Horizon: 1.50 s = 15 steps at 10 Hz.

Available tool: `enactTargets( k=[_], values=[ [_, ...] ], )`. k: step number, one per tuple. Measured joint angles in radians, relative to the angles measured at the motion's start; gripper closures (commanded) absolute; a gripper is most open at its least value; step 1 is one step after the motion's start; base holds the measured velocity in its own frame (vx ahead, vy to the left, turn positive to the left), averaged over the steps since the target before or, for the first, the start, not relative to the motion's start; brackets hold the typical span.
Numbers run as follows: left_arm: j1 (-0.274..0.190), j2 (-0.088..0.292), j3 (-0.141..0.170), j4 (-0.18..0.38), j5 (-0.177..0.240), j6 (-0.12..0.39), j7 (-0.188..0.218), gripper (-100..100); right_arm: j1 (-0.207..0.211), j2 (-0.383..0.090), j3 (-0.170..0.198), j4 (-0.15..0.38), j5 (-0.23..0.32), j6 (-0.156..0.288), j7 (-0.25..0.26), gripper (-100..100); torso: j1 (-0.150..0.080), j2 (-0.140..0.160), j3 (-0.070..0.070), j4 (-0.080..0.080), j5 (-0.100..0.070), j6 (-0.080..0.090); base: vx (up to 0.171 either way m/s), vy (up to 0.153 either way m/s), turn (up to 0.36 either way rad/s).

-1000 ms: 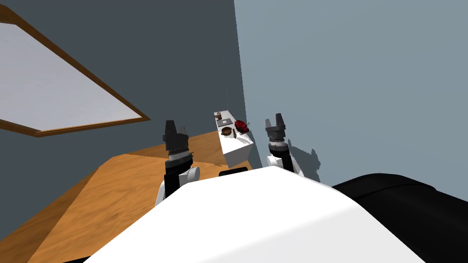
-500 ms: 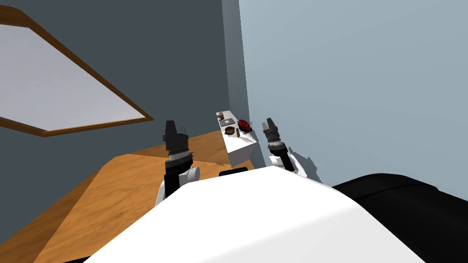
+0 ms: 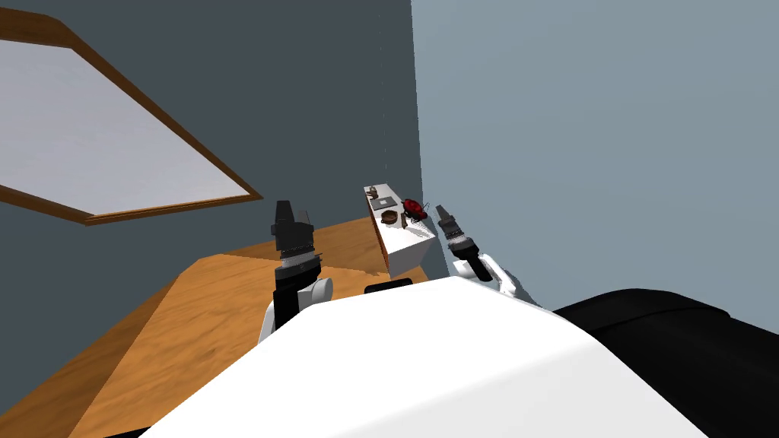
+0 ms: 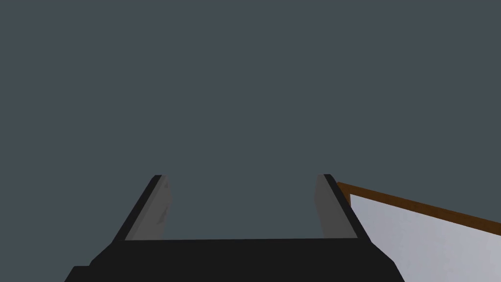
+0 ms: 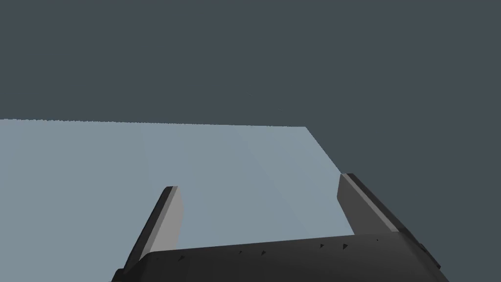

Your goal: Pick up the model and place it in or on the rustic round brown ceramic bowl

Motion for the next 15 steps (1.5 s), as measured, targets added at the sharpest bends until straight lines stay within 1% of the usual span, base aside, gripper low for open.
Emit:
enactTargets(
  k=[1, 2, 3, 4, 5, 6, 7, 8, 9, 10, 11, 12, 13, 14, 15],
  values=[
    [0.0, 0.0, 0.0, 0.0, 0.0, 0.0, 0.0, 0, -0.003, -0.019, -0.002, 0.016, 0.005, 0.008, 0.002, -100, -0.001, 0.0, 0.0, 0.0, 0.0, 0.0, 0.015, 0.097, 0.022],
    [0.0, 0.0, 0.0, 0.0, 0.0, 0.0, 0.0, 0, -0.009, -0.042, 0.001, 0.043, 0.017, 0.017, 0.008, -100, -0.002, -0.001, -0.001, 0.0, 0.0, 0.0, 0.015, 0.135, 0.051],
    [0.0, 0.0, 0.0, 0.0, 0.0, 0.0, 0.0, 0, -0.001, -0.077, -0.006, 0.056, 0.026, 0.036, 0.009, -100, -0.001, -0.001, -0.001, 0.0, 0.0, 0.0, 0.025, 0.116, 0.011],
    [0.0, 0.0, 0.0, 0.0, 0.0, 0.0, 0.0, 0, -0.007, -0.093, -0.007, 0.091, 0.032, 0.034, 0.014, -100, -0.001, -0.002, -0.001, 0.0, 0.0, 0.0, 0.026, 0.12, 0.039],
    [0.0, 0.0, 0.0, 0.0, 0.0, 0.0, 0.0, 0, -0.012, -0.126, -0.009, 0.121, 0.039, 0.038, 0.017, -100, -0.001, -0.002, -0.001, 0.0, 0.0, 0.0, 0.025, 0.153, 0.062],
    [0.0, 0.0, 0.0, 0.0, 0.0, 0.0, 0.0, 0, -0.011, -0.152, -0.004, 0.15, 0.055, 0.054, 0.026, -100, 0.001, -0.002, -0.001, 0.0, 0.0, 0.0, 0.019, 0.119, 0.019],
    [0.0, 0.0, 0.0, 0.0, 0.0, 0.0, 0.0, 0, -0.002, -0.169, -0.003, 0.148, 0.062, 0.069, 0.031, -100, -0.001, -0.002, -0.001, 0.0, 0.0, 0.0, 0.011, 0.141, 0.047],
    [0.0, 0.0, 0.0, 0.0, 0.0, 0.0, 0.0, 0, 0.0, -0.205, -0.01, 0.169, 0.066, 0.081, 0.031, -100, 0.0, -0.001, -0.001, 0.0, 0.0, 0.0, 0.009, 0.108, 0.019],
    [0.0, 0.0, 0.0, 0.0, 0.0, 0.0, 0.0, 0, -0.005, -0.217, -0.008, 0.191, 0.072, 0.085, 0.034, -100, -0.002, -0.001, 0.0, 0.0, 0.0, 0.0, 0.021, 0.113, 0.065],
    [0.0, 0.0, 0.0, 0.0, 0.0, 0.0, 0.0, 0, -0.008, -0.239, -0.007, 0.228, 0.081, 0.083, 0.042, -100, -0.002, -0.001, -0.001, 0.0, 0.0, 0.0, 0.039, 0.152, 0.077],
    [0.0, 0.0, 0.0, 0.0, 0.0, 0.0, 0.0, 0, -0.007, -0.259, 0.002, 0.259, 0.097, 0.094, 0.057, -100, 0.0, -0.002, -0.001, 0.0, 0.0, 0.0, 0.022, 0.113, 0.018],
    [0.0, 0.0, 0.0, 0.0, 0.0, 0.0, 0.0, 0, -0.004, -0.278, 0.003, 0.266, 0.102, 0.107, 0.063, -100, -0.001, -0.002, -0.001, 0.0, 0.0, 0.0, 0.025, 0.116, 0.059],
    [0.0, 0.0, 0.0, 0.0, 0.0, 0.0, 0.0, 0, -0.002, -0.304, 0.001, 0.296, 0.108, 0.11, 0.068, -100, -0.001, -0.002, -0.001, 0.0, 0.0, 0.0, 0.045, 0.141, 0.098],
    [0.0, 0.0, 0.0, 0.0, 0.0, 0.0, 0.0, 0, 0.005, -0.329, 0.009, 0.305, 0.122, 0.136, 0.078, -100, 0.0, -0.003, -0.001, 0.0, 0.0, 0.0, 0.037, 0.101, 0.025],
    [0.0, 0.0, 0.0, 0.0, 0.0, 0.0, 0.0, 0, 0.007, -0.351, 0.01, 0.312, 0.126, 0.153, 0.08, -100, -0.002, -0.002, -0.001, 0.0, 0.0, 0.0, 0.033, 0.097, 0.061]
  ],
)
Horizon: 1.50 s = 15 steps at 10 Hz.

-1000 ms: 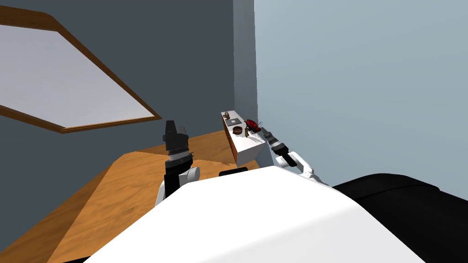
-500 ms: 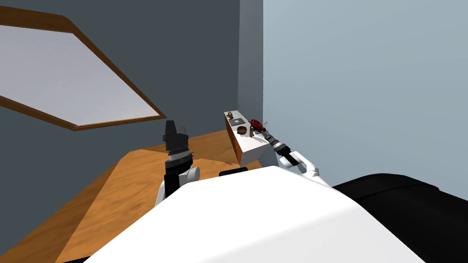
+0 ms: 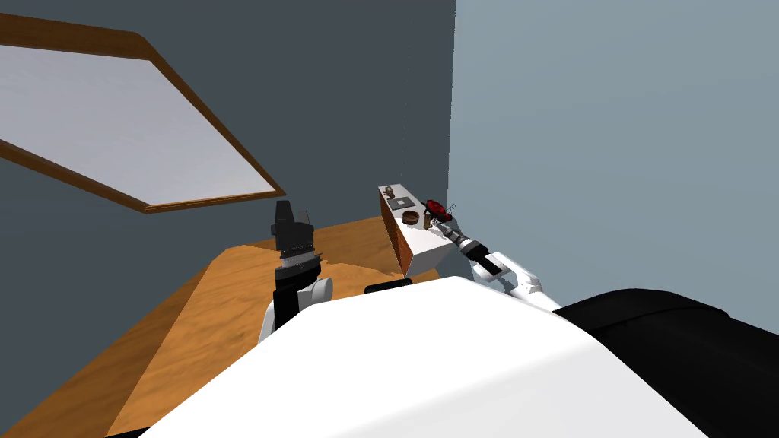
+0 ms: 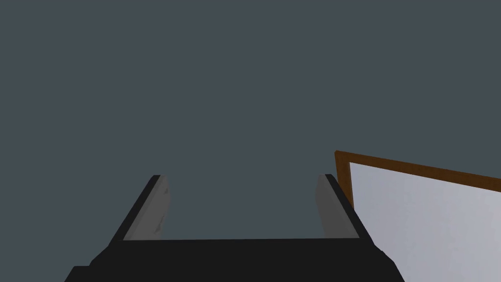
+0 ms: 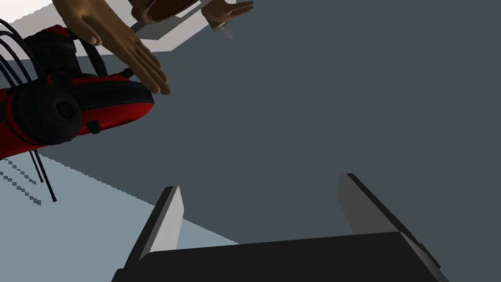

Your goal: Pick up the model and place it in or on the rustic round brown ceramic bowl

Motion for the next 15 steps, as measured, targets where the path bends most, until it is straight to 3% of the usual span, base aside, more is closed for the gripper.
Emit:
enactTargets(
  k=[4, 6, 7, 9, 15],
  values=[
    [0.0, 0.0, 0.0, 0.0, 0.0, 0.0, 0.0, 0, 0.018, -0.085, 0.014, 0.072, 0.031, 0.04, 0.033, -100, -0.002, 0.001, 0.001, 0.0, -0.001, 0.0, 0.026, 0.077, 0.034],
    [0.0, 0.0, 0.0, 0.0, 0.0, 0.0, 0.0, 0, 0.017, -0.16, 0.032, 0.118, 0.044, 0.082, 0.044, -100, -0.001, -0.004, -0.002, -0.001, 0.0, -0.001, 0.139, 0.117, 0.207],
    [0.0, 0.0, 0.0, 0.0, 0.0, 0.0, 0.0, 0, 0.045, -0.188, 0.032, 0.121, 0.053, 0.101, 0.057, -100, 0.001, -0.007, -0.004, -0.001, 0.0, 0.0, 0.122, 0.056, -0.014],
    [0.0, 0.0, 0.0, 0.0, 0.0, 0.0, 0.0, 0, 0.037, -0.214, 0.043, 0.178, 0.064, 0.099, 0.077, -100, -0.007, -0.004, -0.002, -0.001, -0.002, 0.0, 0.102, -0.009, 0.079],
    [0.0, 0.0, 0.0, 0.0, 0.0, 0.0, 0.0, 0, 0.099, -0.331, 0.091, 0.259, 0.095, 0.187, 0.15, -100, -0.008, -0.006, -0.004, -0.001, -0.002, 0.0, 0.15, -0.018, 0.107]
  ],
)
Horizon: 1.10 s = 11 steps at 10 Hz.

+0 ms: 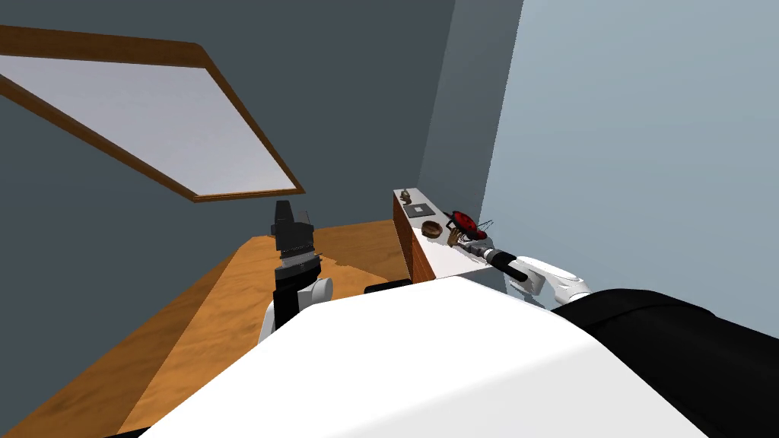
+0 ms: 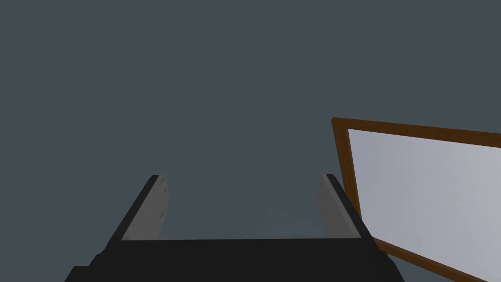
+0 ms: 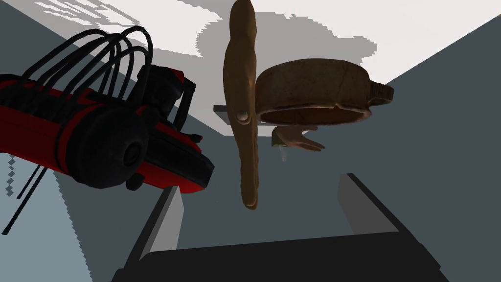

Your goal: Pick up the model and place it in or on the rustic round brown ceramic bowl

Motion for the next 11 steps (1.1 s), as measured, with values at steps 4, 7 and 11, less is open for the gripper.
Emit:
enactTargets(
  k=[4, 7, 11],
  values=[
    [0.0, 0.0, 0.0, 0.0, 0.0, 0.0, 0.0, 0, 0.009, -0.021, 0.032, 0.033, 0.002, 0.018, 0.031, -100, 0.001, 0.006, 0.003, 0.001, 0.0, 0.001, 0.071, -0.018, 0.077],
    [0.0, 0.0, 0.0, 0.0, 0.0, 0.0, 0.0, 0, -0.022, -0.02, 0.033, 0.098, -0.008, 0.002, 0.023, -100, 0.003, 0.014, 0.008, 0.003, 0.001, 0.001, -0.072, 0.021, 0.153],
    [0.0, 0.0, 0.0, 0.0, 0.0, 0.0, 0.0, 0, -0.094, -0.004, 0.046, 0.225, -0.017, -0.031, 0.016, -100, 0.004, 0.014, 0.008, 0.003, 0.001, 0.001, -0.078, 0.026, 0.162]
  ],
)
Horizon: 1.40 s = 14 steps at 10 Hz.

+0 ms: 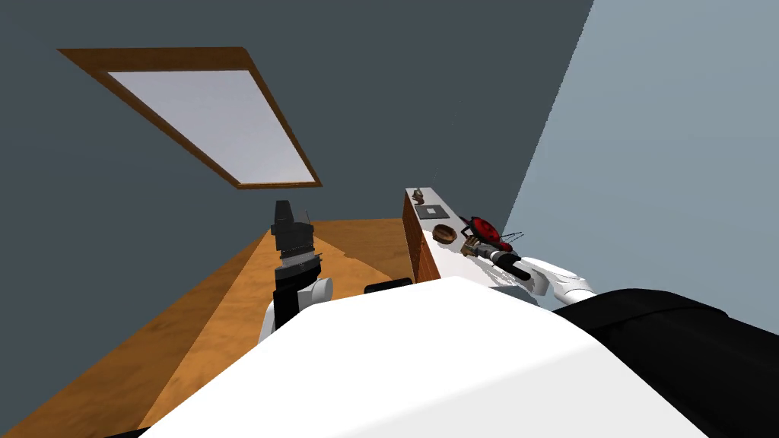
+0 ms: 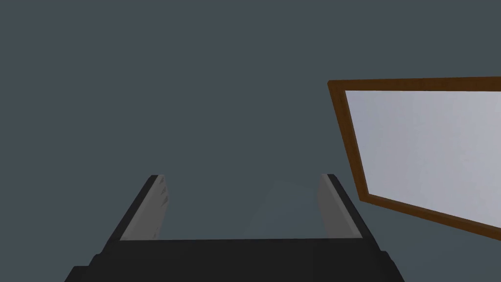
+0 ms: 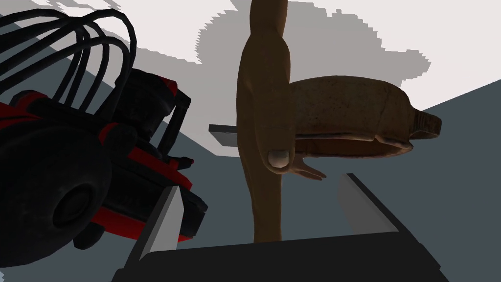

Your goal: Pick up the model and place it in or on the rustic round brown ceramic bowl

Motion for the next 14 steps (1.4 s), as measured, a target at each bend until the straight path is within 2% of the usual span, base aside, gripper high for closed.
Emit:
enactTargets(
  k=[4, 5, 9, 10, 11, 14],
  values=[
    [0.0, 0.0, 0.0, 0.0, 0.0, 0.0, 0.0, 0, -0.054, 0.005, 0.01, 0.102, -0.01, -0.024, -0.009, -100, -0.001, -0.002, -0.001, 0.0, 0.0, 0.0, -0.04, 0.017, 0.077],
    [0.0, 0.0, 0.0, 0.0, 0.0, 0.0, 0.0, 0, -0.056, 0.005, 0.01, 0.105, -0.01, -0.026, -0.01, 100, -0.002, -0.003, -0.002, -0.001, -0.001, 0.0, 0.0, 0.0, 0.0],
    [0.0, 0.0, 0.0, 0.0, 0.0, 0.0, 0.0, 0, -0.057, 0.006, 0.01, 0.103, -0.012, -0.028, -0.013, 100, -0.005, -0.007, -0.005, -0.003, -0.002, 0.0, 0.0, 0.0, 0.0],
    [0.0, 0.0, 0.0, 0.0, 0.0, 0.0, 0.0, 0, -0.057, 0.006, 0.01, 0.103, -0.012, -0.028, -0.013, 0, -0.005, -0.007, -0.005, -0.003, -0.002, 0.0, 0.0, 0.0, 0.0],
    [0.0, 0.0, 0.0, 0.0, 0.0, 0.0, 0.0, 0, -0.057, 0.006, 0.01, 0.103, -0.012, -0.028, -0.013, 100, -0.005, -0.007, -0.005, -0.003, -0.002, 0.0, 0.039, -0.024, -0.175],
    [0.0, 0.0, 0.0, 0.0, 0.0, 0.0, 0.0, 0, -0.016, 0.0, 0.004, 0.036, -0.003, -0.008, -0.003, 100, -0.007, -0.011, -0.007, -0.003, -0.002, -0.001, 0.066, -0.028, -0.131]
  ],
)
